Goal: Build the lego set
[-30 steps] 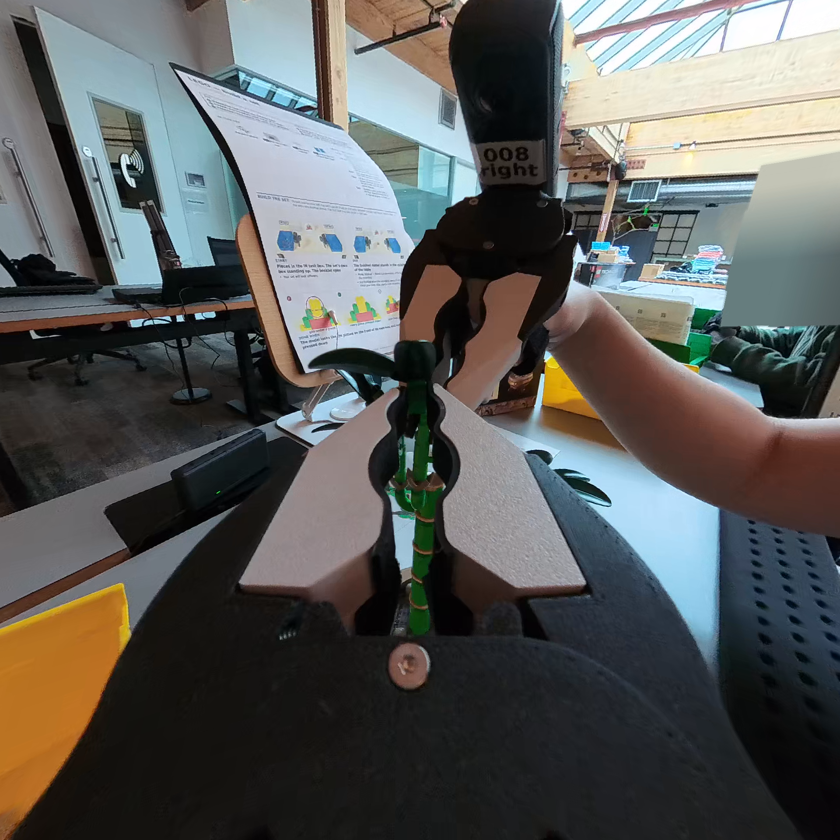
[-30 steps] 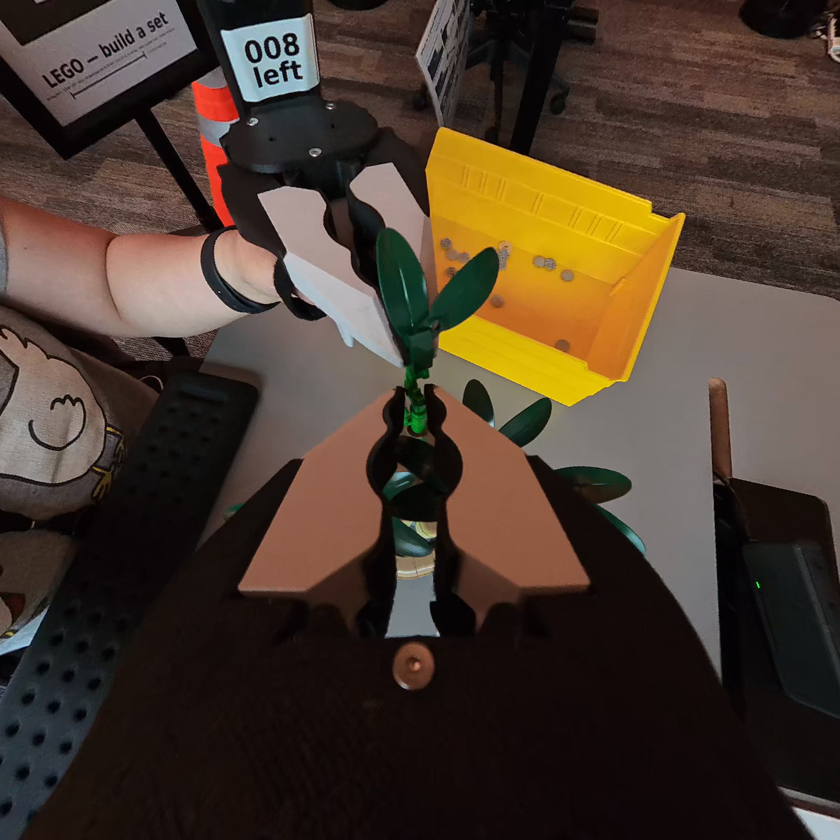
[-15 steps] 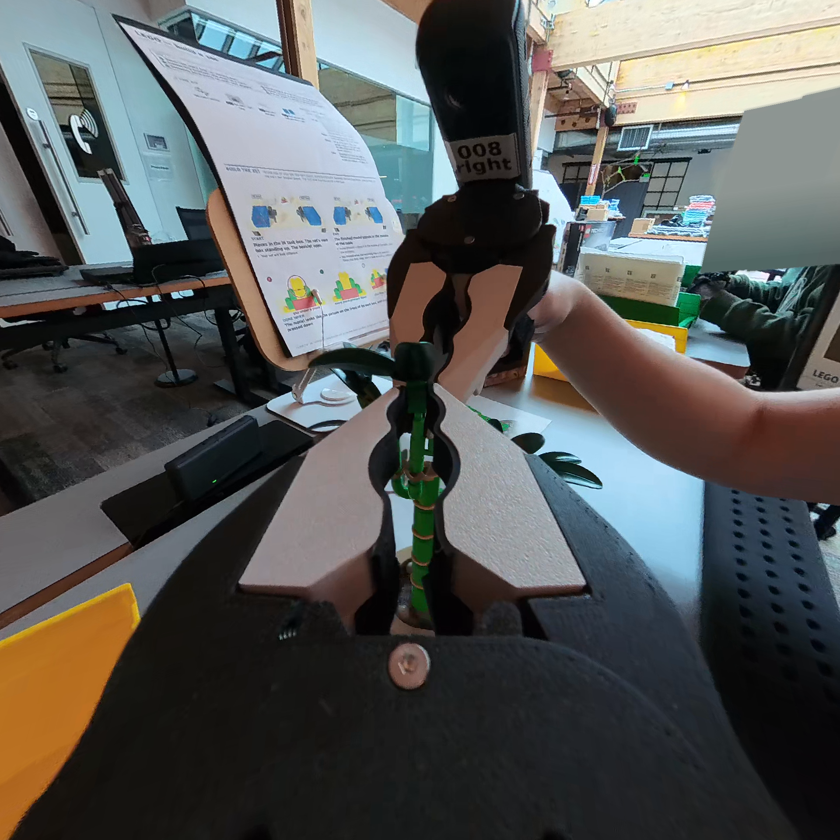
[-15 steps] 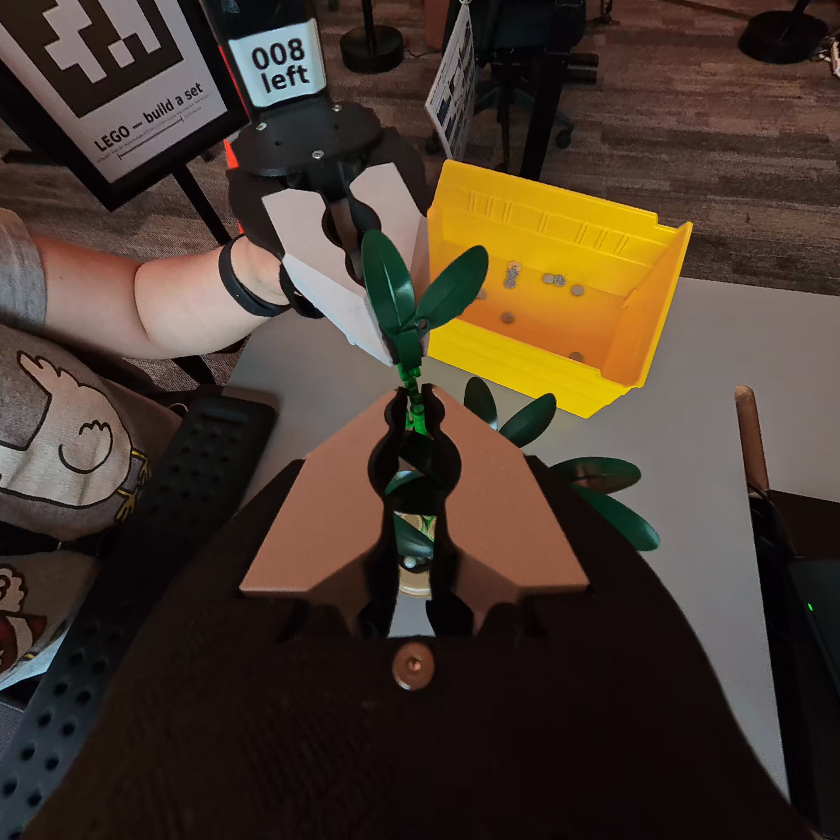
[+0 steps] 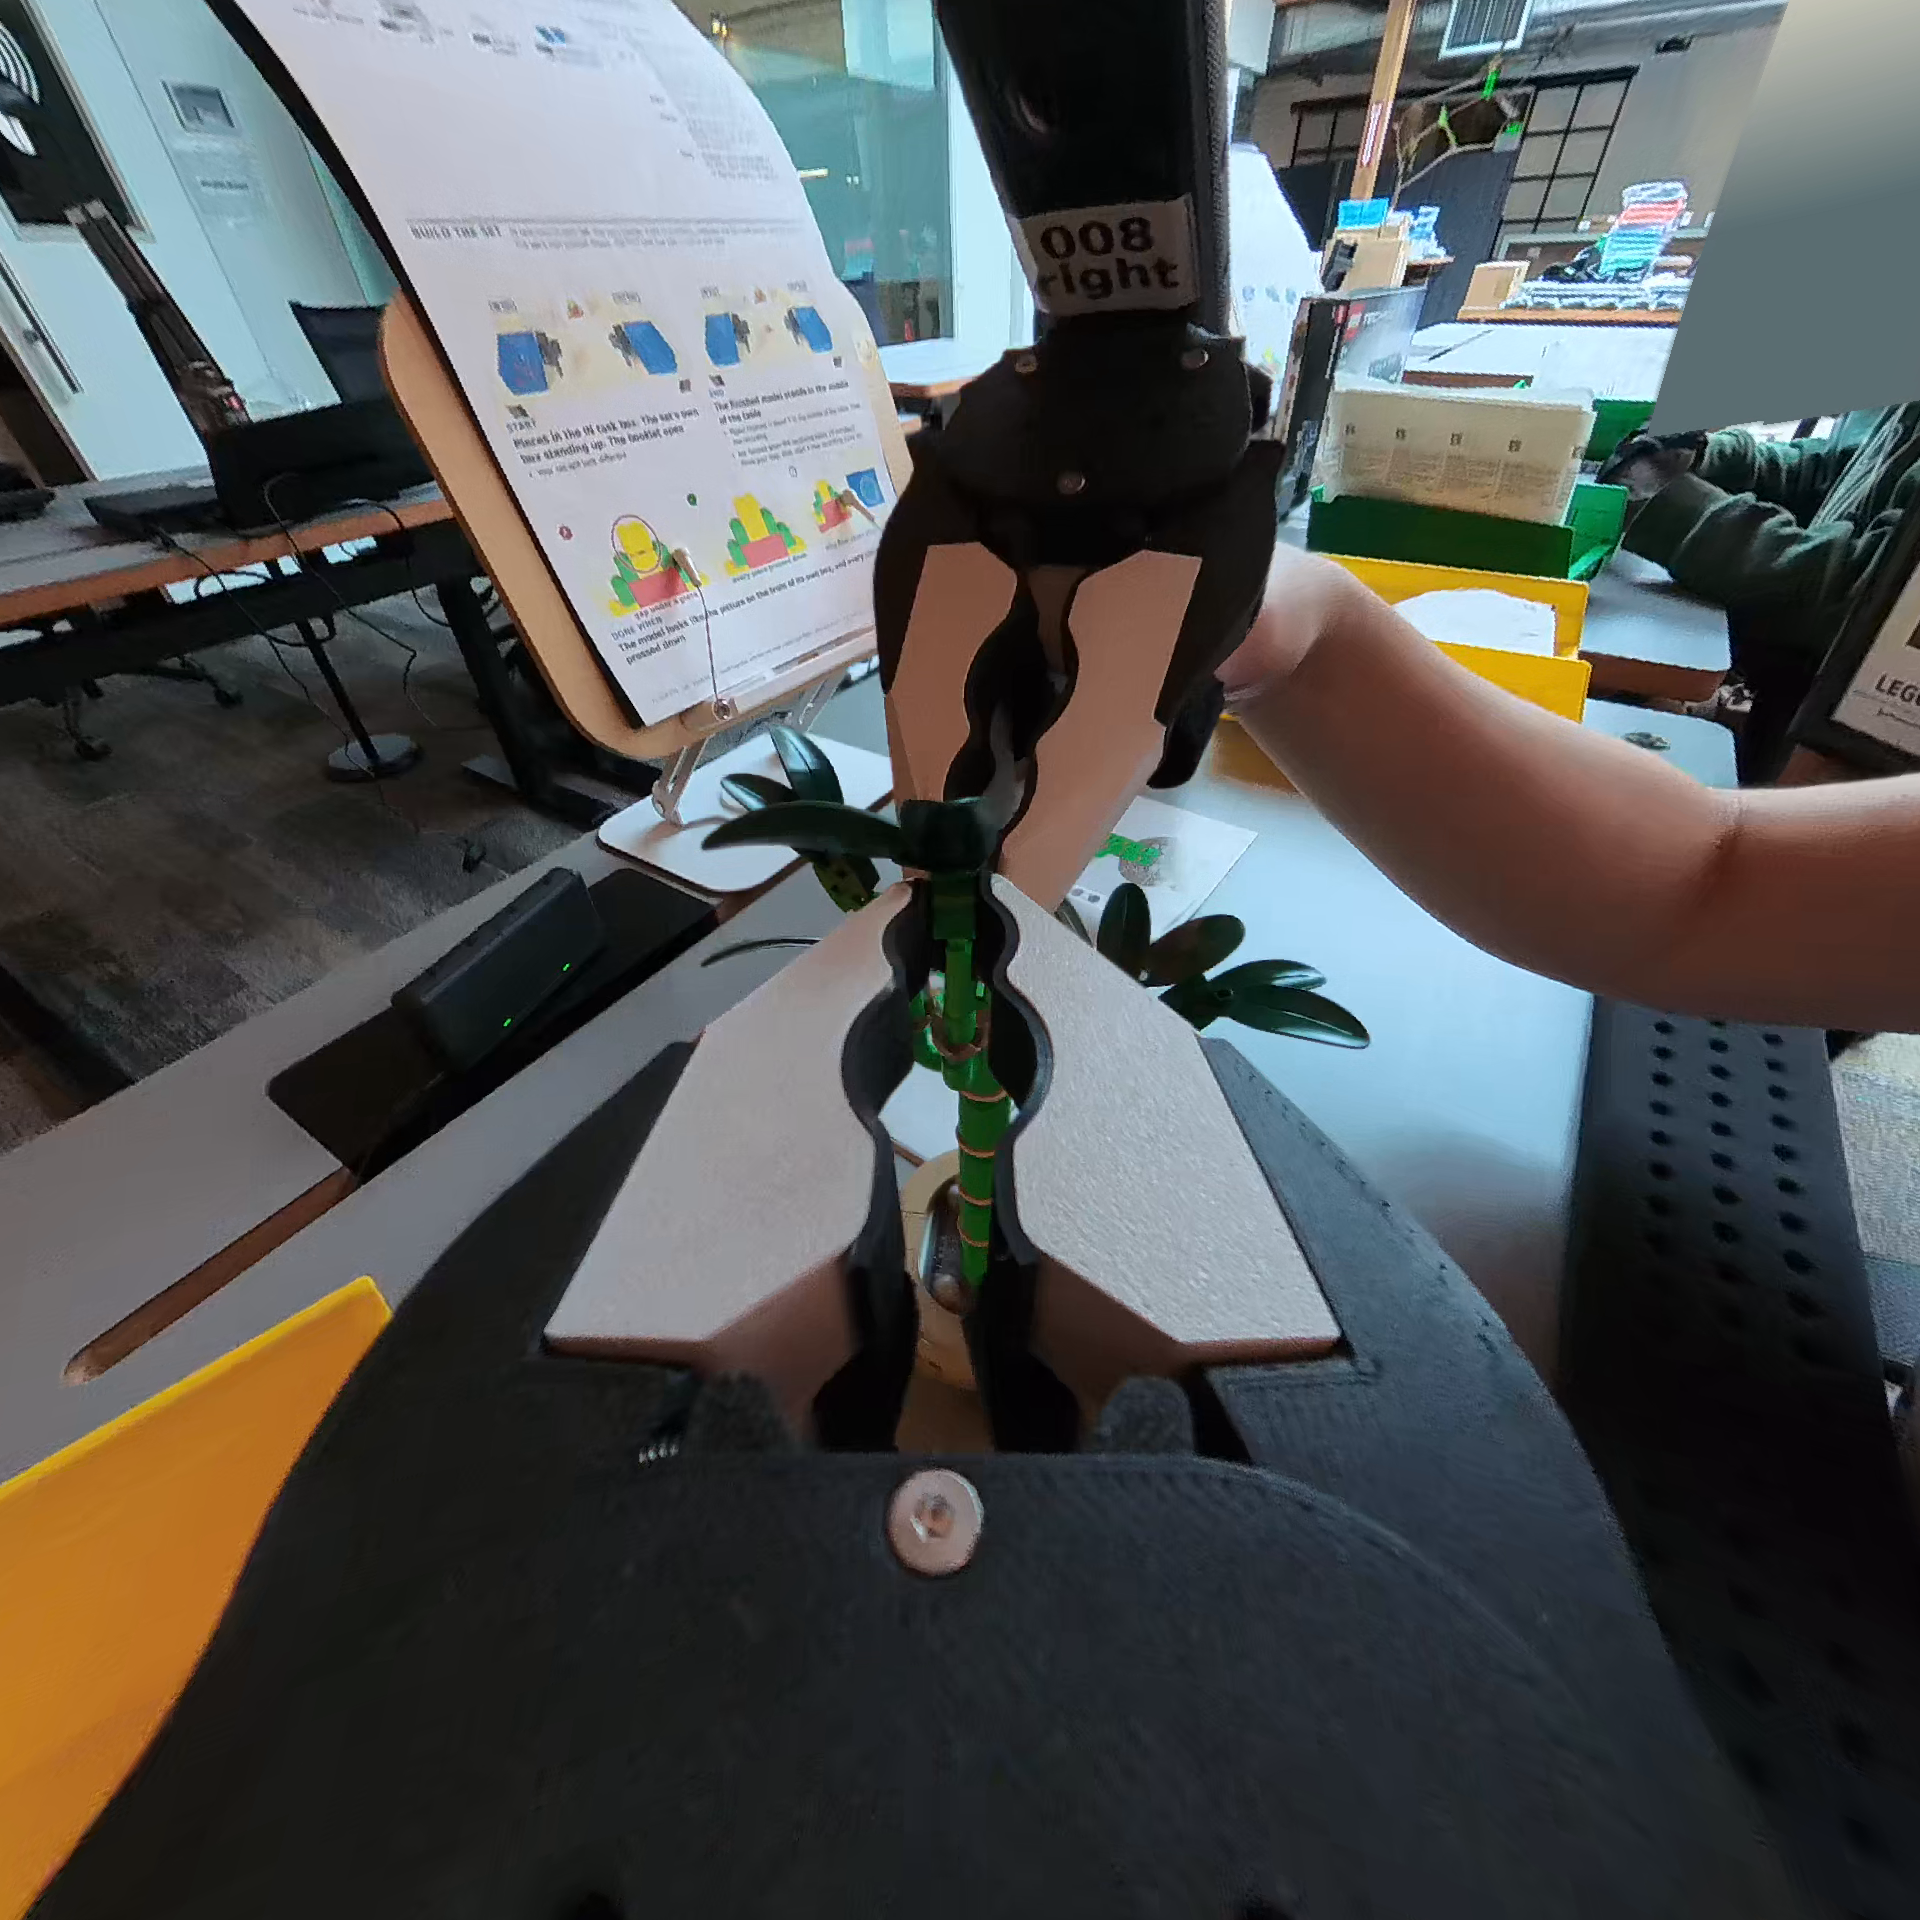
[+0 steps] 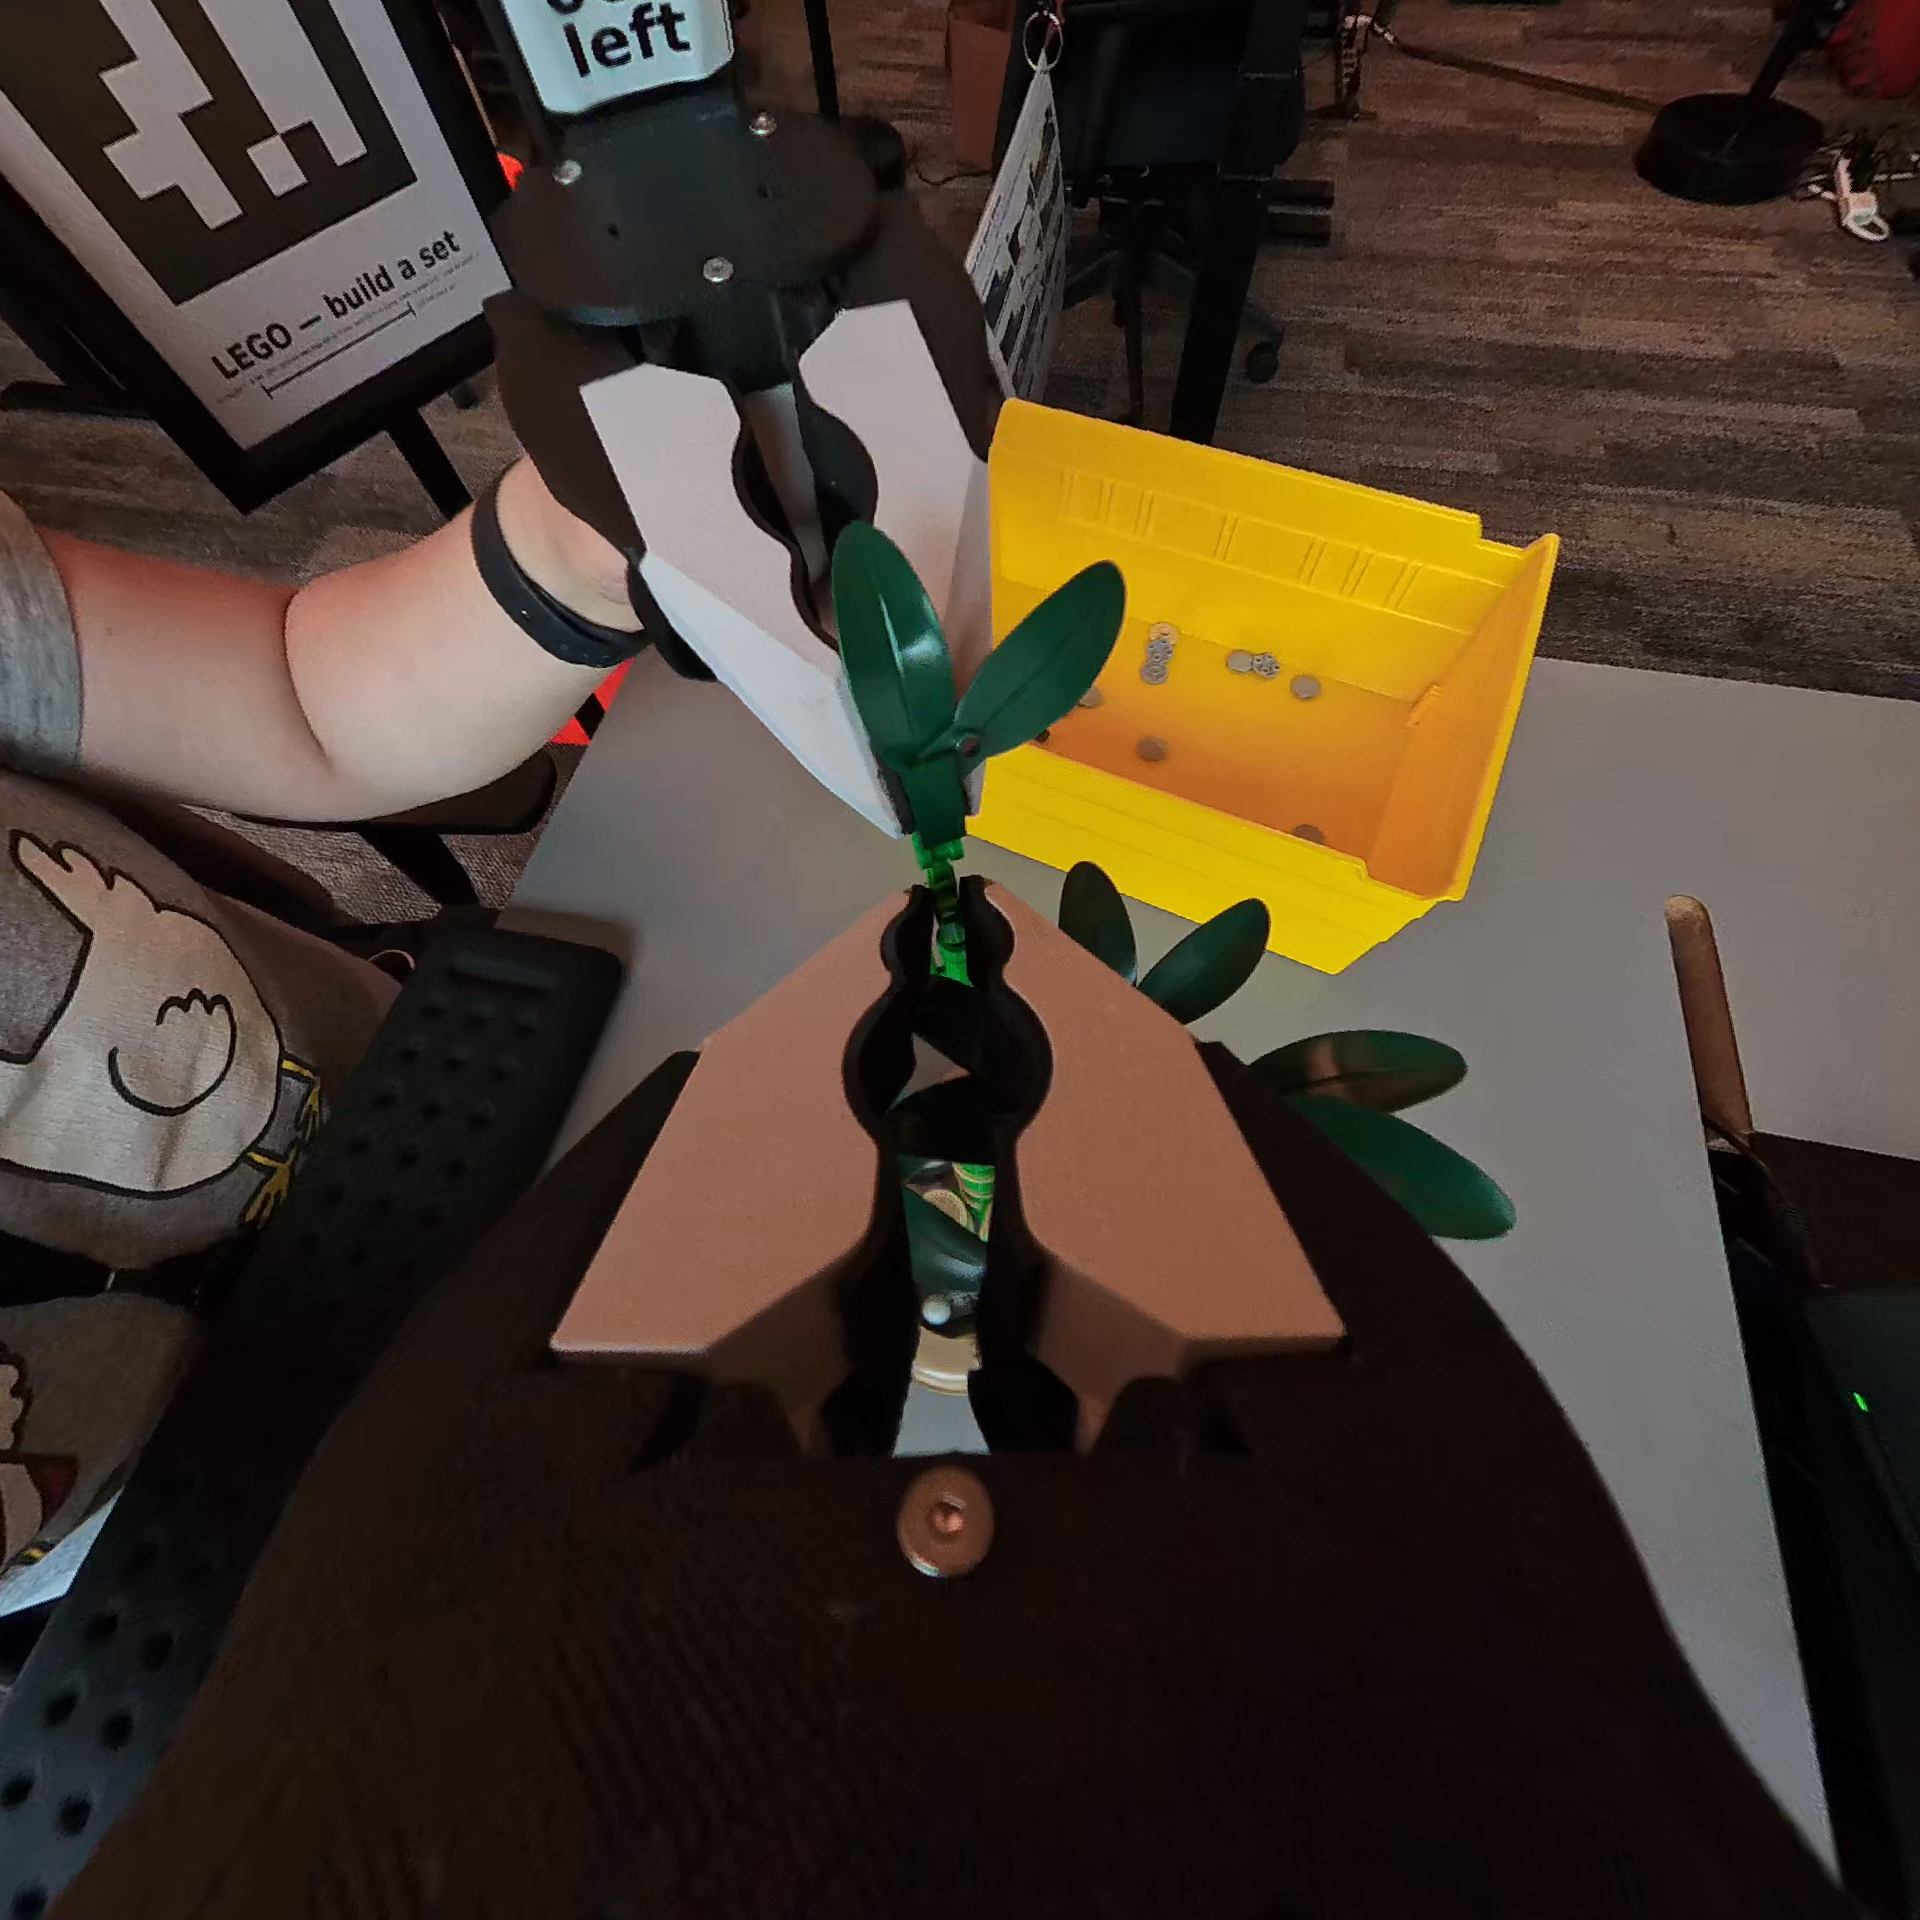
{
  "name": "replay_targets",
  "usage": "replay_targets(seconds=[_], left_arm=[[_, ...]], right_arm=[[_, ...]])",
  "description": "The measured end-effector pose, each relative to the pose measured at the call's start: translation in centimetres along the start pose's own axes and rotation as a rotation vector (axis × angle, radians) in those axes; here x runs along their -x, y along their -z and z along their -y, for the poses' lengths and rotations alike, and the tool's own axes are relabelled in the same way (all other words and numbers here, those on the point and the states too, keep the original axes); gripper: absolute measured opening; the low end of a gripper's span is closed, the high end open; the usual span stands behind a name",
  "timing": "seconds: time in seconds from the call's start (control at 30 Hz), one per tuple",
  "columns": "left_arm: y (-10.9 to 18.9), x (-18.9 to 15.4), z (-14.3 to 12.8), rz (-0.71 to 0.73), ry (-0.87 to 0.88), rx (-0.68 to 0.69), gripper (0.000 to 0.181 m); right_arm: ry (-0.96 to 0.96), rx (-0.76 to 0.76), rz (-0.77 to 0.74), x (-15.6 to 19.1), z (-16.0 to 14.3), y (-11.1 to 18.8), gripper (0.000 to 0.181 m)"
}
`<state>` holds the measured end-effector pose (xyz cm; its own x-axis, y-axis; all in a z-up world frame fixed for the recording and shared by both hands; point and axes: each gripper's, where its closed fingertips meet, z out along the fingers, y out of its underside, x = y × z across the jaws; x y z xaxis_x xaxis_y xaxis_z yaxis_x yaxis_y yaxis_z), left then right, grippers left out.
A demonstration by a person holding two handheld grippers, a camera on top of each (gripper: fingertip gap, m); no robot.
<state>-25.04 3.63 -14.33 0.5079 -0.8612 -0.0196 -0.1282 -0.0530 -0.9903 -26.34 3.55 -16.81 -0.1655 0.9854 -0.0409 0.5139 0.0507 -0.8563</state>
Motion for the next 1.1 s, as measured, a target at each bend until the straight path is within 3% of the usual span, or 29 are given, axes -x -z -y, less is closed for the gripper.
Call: replay_targets(seconds=[0.7, 1.1], left_arm=[[-0.42, -0.39, 0.07, -0.065, 0.042, 0.107, 0.006], [-0.57, -0.36, -0.19, 0.017, -0.1, 0.228, 0.006]], right_arm=[[-0.069, -0.046, 0.058, 0.24, -0.06, 0.26, 0.006], [-0.062, -0.066, 0.037, 0.05, 0.03, 0.23, 0.005]])
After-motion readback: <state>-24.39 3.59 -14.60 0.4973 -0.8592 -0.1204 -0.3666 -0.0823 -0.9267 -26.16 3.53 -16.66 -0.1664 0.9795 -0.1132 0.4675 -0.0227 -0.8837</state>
